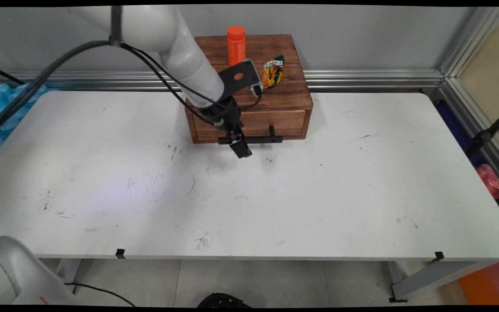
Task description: Open the drawer
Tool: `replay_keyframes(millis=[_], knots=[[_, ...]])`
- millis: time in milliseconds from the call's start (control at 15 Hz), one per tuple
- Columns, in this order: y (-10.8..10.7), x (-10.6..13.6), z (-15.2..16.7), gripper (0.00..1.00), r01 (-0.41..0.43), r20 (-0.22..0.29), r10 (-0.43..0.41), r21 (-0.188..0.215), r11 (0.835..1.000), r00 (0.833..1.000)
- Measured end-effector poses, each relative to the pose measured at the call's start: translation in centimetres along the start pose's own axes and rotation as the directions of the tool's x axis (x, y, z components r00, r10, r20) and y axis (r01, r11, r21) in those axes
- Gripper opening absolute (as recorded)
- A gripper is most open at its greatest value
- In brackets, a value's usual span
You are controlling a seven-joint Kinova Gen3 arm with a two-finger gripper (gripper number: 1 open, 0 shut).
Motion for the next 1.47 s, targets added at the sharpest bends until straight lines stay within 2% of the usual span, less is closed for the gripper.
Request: replay_keyframes(millis=[867,1467], knots=[[0.7,0.2,5.1,1.0,-0.102,0.04,0.103,-0.017,0.995,0.994],[2.7,-0.1,5.7,1.0,-0.154,0.046,0.156,-0.044,0.987,0.987]])
